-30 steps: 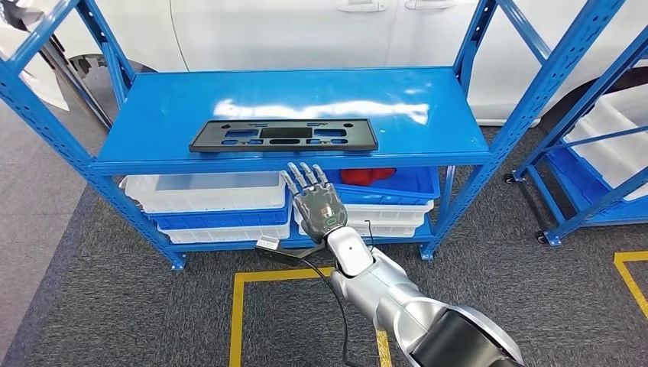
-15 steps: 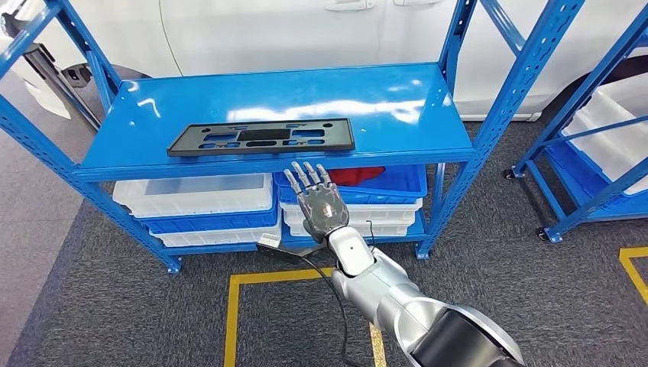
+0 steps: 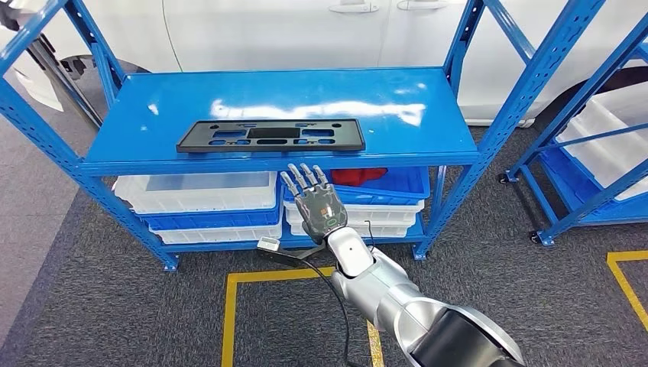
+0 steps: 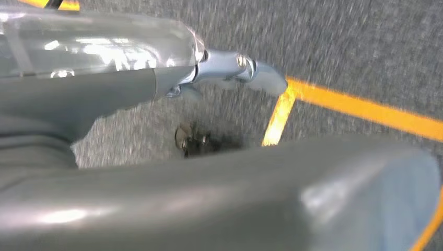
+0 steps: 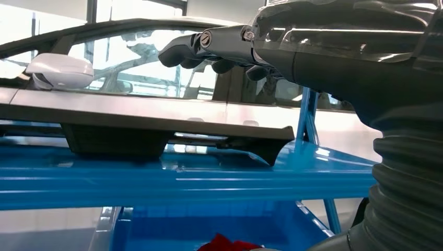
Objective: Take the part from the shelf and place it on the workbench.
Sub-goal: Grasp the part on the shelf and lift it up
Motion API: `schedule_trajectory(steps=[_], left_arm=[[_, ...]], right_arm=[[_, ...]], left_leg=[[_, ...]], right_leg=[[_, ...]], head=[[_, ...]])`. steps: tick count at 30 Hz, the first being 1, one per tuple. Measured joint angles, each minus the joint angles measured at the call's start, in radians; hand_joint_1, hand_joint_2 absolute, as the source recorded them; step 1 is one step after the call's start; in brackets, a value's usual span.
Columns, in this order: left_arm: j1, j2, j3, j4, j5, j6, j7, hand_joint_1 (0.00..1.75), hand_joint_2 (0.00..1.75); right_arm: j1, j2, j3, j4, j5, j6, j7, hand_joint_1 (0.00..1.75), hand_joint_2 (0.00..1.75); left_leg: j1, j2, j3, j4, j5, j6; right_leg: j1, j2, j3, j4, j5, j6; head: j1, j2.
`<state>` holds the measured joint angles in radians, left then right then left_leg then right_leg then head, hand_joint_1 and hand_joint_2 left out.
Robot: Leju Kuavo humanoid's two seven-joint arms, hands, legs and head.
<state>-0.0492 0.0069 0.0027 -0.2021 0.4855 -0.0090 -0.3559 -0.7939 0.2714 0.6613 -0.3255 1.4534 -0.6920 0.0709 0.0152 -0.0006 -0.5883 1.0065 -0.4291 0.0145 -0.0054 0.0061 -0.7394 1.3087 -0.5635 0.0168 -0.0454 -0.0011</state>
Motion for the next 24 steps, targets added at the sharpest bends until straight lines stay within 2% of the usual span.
schedule_trajectory(steps=[1, 3, 4, 5, 6, 9, 11, 13, 16, 18, 19, 20, 22, 23, 24], left_arm=[[0.001, 0.0, 0.002, 0.0, 0.003, -0.004, -0.002, 0.0, 0.0], [0.002, -0.002, 0.006, 0.0, 0.009, -0.011, -0.006, 0.0, 0.0], [0.001, -0.002, 0.01, 0.0, 0.012, -0.014, -0.007, 0.0, 0.0], [0.002, -0.002, 0.013, 0.0, 0.016, -0.015, -0.008, 0.0, 0.0], [0.003, -0.002, 0.017, 0.0, 0.019, -0.015, -0.009, 0.0, 0.0], [0.005, -0.002, 0.025, 0.0, 0.023, -0.012, -0.008, 0.0, 0.0], [0.007, -0.003, 0.028, 0.0, 0.025, -0.009, -0.007, 0.0, 0.0], [0.007, -0.003, 0.029, 0.0, 0.026, -0.009, -0.006, 0.0, 0.0], [0.007, -0.003, 0.029, 0.0, 0.026, -0.009, -0.006, 0.0, 0.0], [0.007, -0.003, 0.03, 0.0, 0.026, -0.008, -0.006, 0.0, 0.0], [0.008, -0.003, 0.033, 0.0, 0.028, -0.008, -0.006, 0.0, 0.0], [0.009, -0.003, 0.037, 0.0, 0.031, -0.007, -0.007, 0.0, 0.0], [0.01, -0.002, 0.048, 0.0, 0.035, -0.005, -0.009, 0.0, 0.0], [0.01, -0.002, 0.05, 0.0, 0.035, -0.003, -0.012, 0.0, 0.0], [0.01, -0.002, 0.052, 0.0, 0.035, 0.0, -0.014, 0.0, 0.0]], right_arm=[[0.001, 0.0, 0.0, 0.0, 0.0, 0.0, -0.002, 0.0, 1.75], [-0.002, 0.0, 0.0, 0.0, 0.002, -0.002, -0.009, 0.0, 1.75], [-0.003, 0.001, 0.0, 0.0, 0.003, -0.003, -0.015, 0.0, 1.75], [-0.003, 0.003, 0.0, -0.001, 0.006, -0.004, -0.02, 0.0, 1.75], [-0.003, 0.004, 0.0, -0.001, 0.008, -0.004, -0.027, 0.0, 1.75], [0.003, 0.01, 0.0, -0.009, 0.018, -0.005, -0.043, 0.0, 1.75], [0.005, 0.016, 0.0, -0.019, 0.021, -0.005, -0.05, 0.0, 1.75], [0.005, 0.02, 0.0, -0.023, 0.022, -0.005, -0.053, 0.0, 1.75], [0.005, 0.02, 0.0, -0.023, 0.022, -0.005, -0.054, 0.0, 1.75], [0.006, 0.023, 0.0, -0.025, 0.023, -0.005, -0.055, 0.0, 1.75], [0.011, 0.025, 0.001, -0.027, 0.023, -0.005, -0.058, 0.0, 1.75], [0.018, 0.029, 0.001, -0.031, 0.022, -0.005, -0.064, 0.0, 1.75], [0.028, 0.039, -0.001, -0.039, -0.015, 0.001, -0.102, 0.0, 1.75], [0.03, 0.044, -0.006, -0.043, -0.052, 0.012, -0.131, 0.0, 1.75], [0.03, 0.05, -0.014, -0.043, -0.097, 0.026, -0.165, 0.0, 1.75]], left_leg=[[0.001, 0.0, 0.0, 0.001, -0.001, -0.001], [0.002, -0.001, 0.001, 0.006, -0.004, -0.006], [0.0, -0.001, 0.0, 0.009, -0.006, -0.01], [-0.001, -0.002, -0.001, 0.011, -0.007, -0.016], [-0.001, -0.002, -0.002, 0.012, -0.008, -0.022], [0.002, -0.002, -0.004, 0.013, -0.012, -0.041], [0.004, -0.001, -0.016, 0.042, -0.035, -0.048], [0.004, -0.001, -0.027, 0.067, -0.053, -0.05], [0.004, -0.001, -0.029, 0.072, -0.056, -0.05], [0.004, -0.002, -0.046, 0.111, -0.077, -0.051], [0.004, -0.002, -0.074, 0.171, -0.099, -0.053], [0.004, -0.002, -0.077, 0.179, -0.091, -0.053], [0.0, -0.002, -0.044, 0.111, -0.051, -0.044], [-0.002, -0.002, -0.008, 0.035, -0.017, -0.037], [-0.005, -0.003, 0.003, 0.009, -0.013, -0.032]], right_leg=[[-0.003, 0.0, 0.008, -0.019, 0.021, 0.002], [-0.007, -0.002, 0.07, -0.147, 0.087, 0.001], [-0.006, -0.002, 0.1, -0.21, 0.109, -0.003], [-0.005, -0.002, 0.12, -0.253, 0.121, -0.007], [-0.002, -0.002, 0.128, -0.272, 0.122, -0.013], [0.0, 0.0, 0.13, -0.281, 0.127, -0.034], [-0.004, -0.001, 0.134, -0.289, 0.131, -0.045], [-0.004, -0.002, 0.134, -0.29, 0.132, -0.049], [-0.004, -0.002, 0.134, -0.29, 0.132, -0.049], [-0.003, -0.002, 0.134, -0.29, 0.132, -0.051], [-0.002, -0.002, 0.134, -0.289, 0.131, -0.052], [0.0, -0.002, 0.134, -0.288, 0.13, -0.053], [0.007, 0.0, 0.134, -0.285, 0.127, -0.048], [0.009, 0.001, 0.133, -0.283, 0.127, -0.043], [0.01, 0.001, 0.133, -0.284, 0.127, -0.037]], head=[[0.0, 0.0], [0.0, 0.0], [0.0, 0.0], [0.0, 0.0], [0.0, 0.0], [0.0, 0.0], [0.0, 0.0], [0.0, 0.0], [0.0, 0.0], [0.0, 0.0], [0.0, 0.0], [0.0, 0.0], [0.0, 0.0], [0.0, 0.0], [0.0, 0.0]])
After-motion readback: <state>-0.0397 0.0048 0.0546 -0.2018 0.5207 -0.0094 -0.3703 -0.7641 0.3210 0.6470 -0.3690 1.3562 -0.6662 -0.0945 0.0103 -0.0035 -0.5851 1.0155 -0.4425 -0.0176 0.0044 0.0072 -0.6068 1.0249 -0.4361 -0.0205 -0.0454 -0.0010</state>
